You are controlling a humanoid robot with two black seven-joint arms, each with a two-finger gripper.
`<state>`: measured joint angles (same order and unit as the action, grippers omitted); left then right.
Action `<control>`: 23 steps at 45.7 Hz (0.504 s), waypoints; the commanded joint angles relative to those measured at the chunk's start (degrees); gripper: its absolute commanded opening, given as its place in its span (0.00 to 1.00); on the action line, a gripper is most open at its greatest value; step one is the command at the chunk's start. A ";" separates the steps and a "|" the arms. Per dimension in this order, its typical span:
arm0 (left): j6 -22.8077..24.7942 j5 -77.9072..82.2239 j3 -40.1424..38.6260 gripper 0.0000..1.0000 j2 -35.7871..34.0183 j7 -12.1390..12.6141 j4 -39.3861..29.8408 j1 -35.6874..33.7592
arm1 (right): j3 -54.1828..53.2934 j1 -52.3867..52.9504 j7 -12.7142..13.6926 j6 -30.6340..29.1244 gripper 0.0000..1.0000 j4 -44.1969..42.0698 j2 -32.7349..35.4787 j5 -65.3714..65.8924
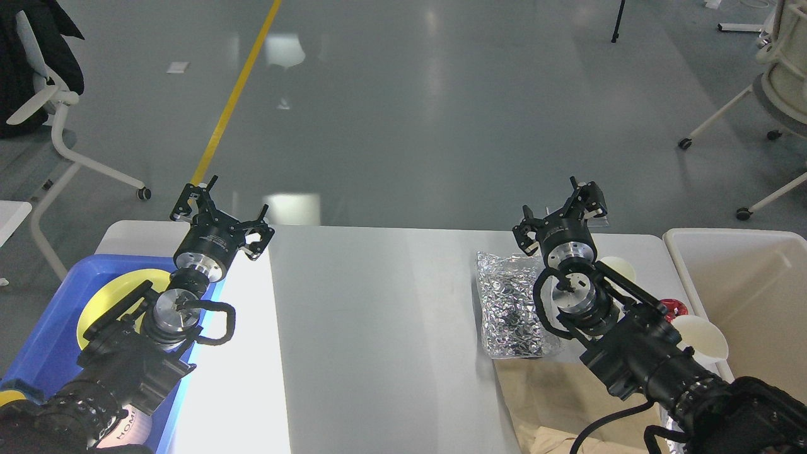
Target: Tidy desktop
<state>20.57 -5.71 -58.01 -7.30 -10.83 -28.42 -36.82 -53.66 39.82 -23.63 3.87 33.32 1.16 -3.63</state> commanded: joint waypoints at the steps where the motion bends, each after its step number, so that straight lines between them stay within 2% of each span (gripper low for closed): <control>1: 0.09 0.00 0.00 0.98 0.09 0.01 -0.06 0.00 | 6.18 5.08 -0.01 0.00 1.00 -0.89 5.59 -1.38; 8: 0.44 0.00 -0.09 0.98 0.09 0.01 -0.06 0.08 | 22.87 12.99 -0.01 -0.26 1.00 -0.37 15.00 -2.08; 16: 0.44 0.00 0.00 0.98 0.09 0.01 -0.06 0.08 | 49.23 23.09 0.07 -0.88 1.00 0.25 23.44 -2.43; 23: 0.44 0.00 0.00 0.98 0.09 0.01 -0.06 0.08 | 69.81 33.03 0.07 -1.14 1.00 6.13 28.10 -2.43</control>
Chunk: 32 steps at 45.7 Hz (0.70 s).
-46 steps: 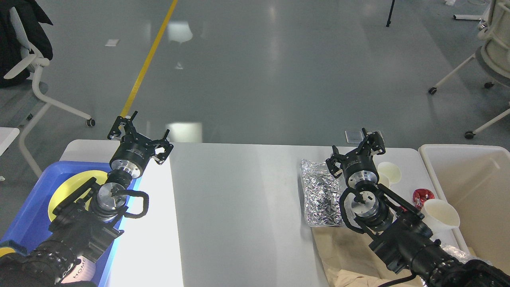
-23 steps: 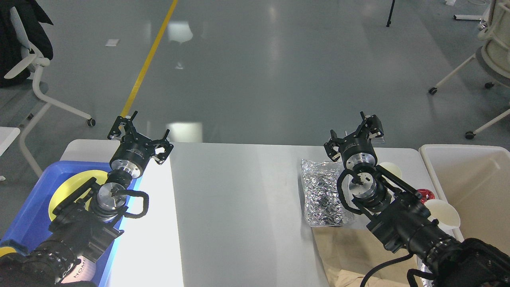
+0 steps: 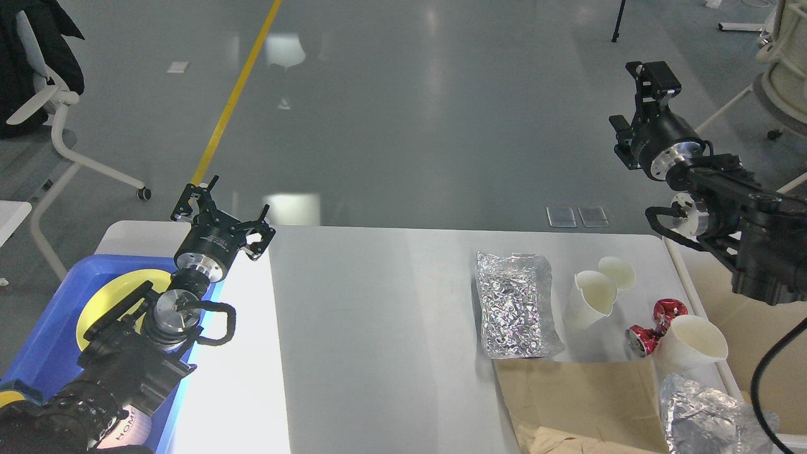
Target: Tidy desktop
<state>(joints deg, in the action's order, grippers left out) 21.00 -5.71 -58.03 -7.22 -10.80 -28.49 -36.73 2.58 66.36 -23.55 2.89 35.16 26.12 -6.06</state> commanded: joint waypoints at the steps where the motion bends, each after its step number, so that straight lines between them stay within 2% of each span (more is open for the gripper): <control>1: 0.01 0.00 0.02 0.98 0.02 -0.01 0.01 0.00 | 15.77 7.55 0.00 -0.17 1.00 5.44 3.93 -0.01; 15: 0.01 0.00 0.02 0.98 0.02 -0.01 0.01 0.00 | 50.48 15.98 0.00 -0.34 1.00 21.26 8.33 -0.01; 22: 0.01 0.00 0.02 0.98 0.02 -0.01 0.01 0.00 | 58.32 23.02 -0.09 -0.86 1.00 23.29 8.25 -0.01; 26: 0.01 0.00 -0.07 0.98 0.02 -0.01 0.01 0.00 | 59.73 25.30 -0.09 -7.09 1.00 26.89 7.98 -0.01; 32: 0.01 0.00 -0.07 0.98 0.02 -0.01 0.01 0.00 | 60.00 27.94 0.61 -24.92 1.00 27.42 7.89 0.61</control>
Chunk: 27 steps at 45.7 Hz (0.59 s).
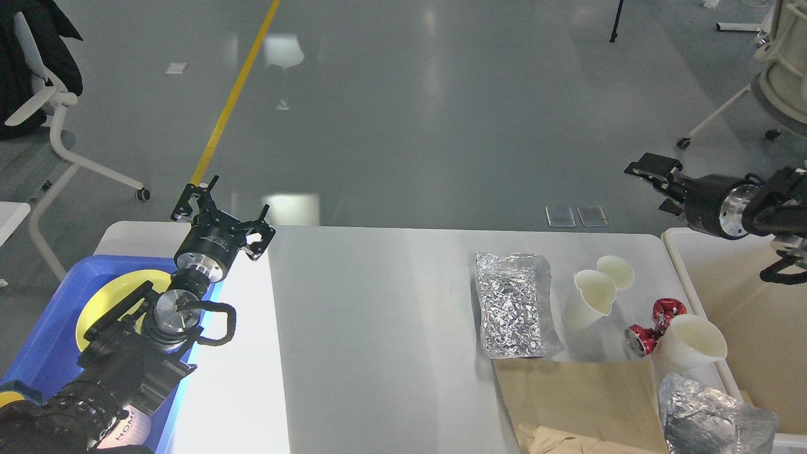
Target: Tidy desktop
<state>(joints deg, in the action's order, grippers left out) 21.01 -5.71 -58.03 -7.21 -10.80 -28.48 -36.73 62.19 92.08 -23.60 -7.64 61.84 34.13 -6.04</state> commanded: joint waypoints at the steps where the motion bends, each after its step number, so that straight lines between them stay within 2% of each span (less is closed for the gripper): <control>1: -0.01 0.00 0.02 0.98 0.00 -0.01 0.01 0.00 | 0.39 2.83 0.92 -17.64 1.00 1.08 -0.11 0.68; 4: -0.01 0.00 0.02 0.98 0.00 -0.01 0.01 0.00 | 0.56 5.82 1.89 -25.56 1.00 2.49 -0.11 0.68; 7: -0.01 0.00 0.02 0.98 0.00 -0.01 0.01 0.00 | 1.61 9.59 3.91 -30.06 1.00 3.98 -0.02 0.95; 10: -0.01 0.00 -0.06 0.98 0.00 -0.01 0.01 0.00 | 3.81 13.81 7.68 -31.91 1.00 5.74 -0.38 1.03; 13: -0.01 0.00 0.02 0.98 0.00 -0.01 0.01 0.00 | 7.23 18.55 12.86 -32.35 1.00 9.07 -1.69 1.12; 16: -0.01 0.00 -0.06 0.98 0.00 -0.01 0.01 0.00 | 10.48 21.81 15.42 -32.35 1.00 13.55 -4.06 1.12; 23: -0.01 0.00 -0.07 0.98 0.00 -0.01 0.01 0.00 | 15.32 28.23 16.31 -30.86 1.00 24.80 -9.33 1.03; 27: -0.01 0.00 -0.07 0.98 0.00 -0.01 0.01 0.08 | 17.87 30.43 16.22 -26.30 1.00 30.08 -12.24 0.95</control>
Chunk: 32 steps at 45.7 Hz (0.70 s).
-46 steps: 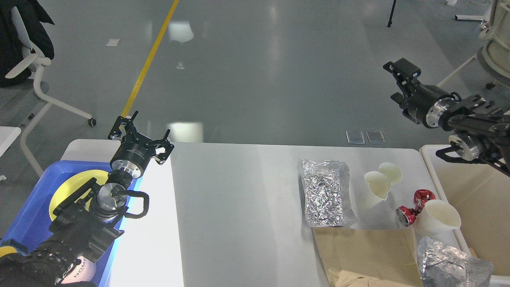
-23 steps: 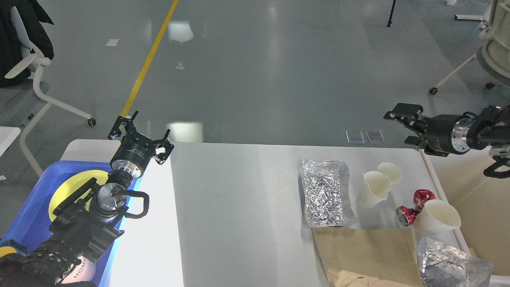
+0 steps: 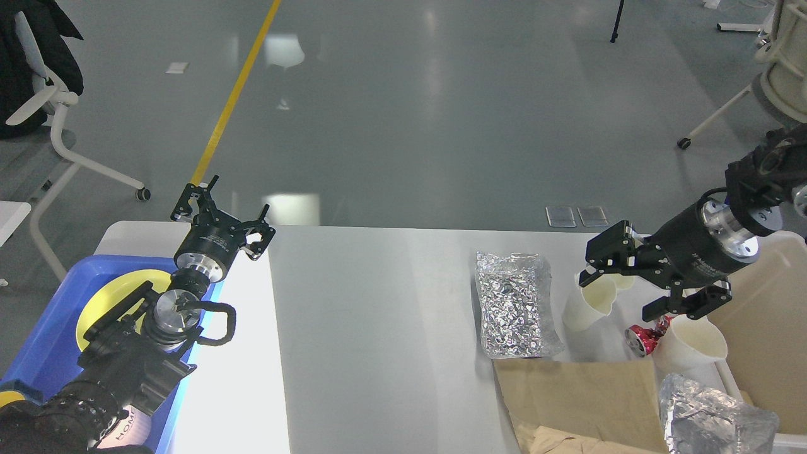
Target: Tidy desktop
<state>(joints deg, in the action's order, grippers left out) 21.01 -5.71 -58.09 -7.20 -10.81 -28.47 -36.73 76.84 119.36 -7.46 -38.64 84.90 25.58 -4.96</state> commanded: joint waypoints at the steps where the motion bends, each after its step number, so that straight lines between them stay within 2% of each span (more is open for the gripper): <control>1: -0.01 0.00 -0.01 0.98 0.00 0.00 0.00 0.08 | 3.75 3.60 0.08 6.02 1.00 7.64 -4.13 -0.13; 5: -0.01 0.00 0.08 0.98 0.00 0.00 0.00 0.08 | 4.98 4.04 -0.18 9.64 1.00 7.82 -4.66 -0.75; 17: -0.01 0.00 0.08 0.98 0.00 0.00 0.00 0.08 | 4.55 4.22 -0.36 7.36 1.00 8.44 -4.75 -2.16; 32: 0.08 0.00 -0.01 0.98 0.00 0.00 0.00 0.08 | 2.35 4.39 -0.19 7.88 1.00 8.26 -5.71 -5.41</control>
<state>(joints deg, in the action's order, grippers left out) 21.09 -5.71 -58.07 -7.21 -10.83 -28.47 -36.65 79.97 123.64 -7.83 -30.92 93.34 20.44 -9.09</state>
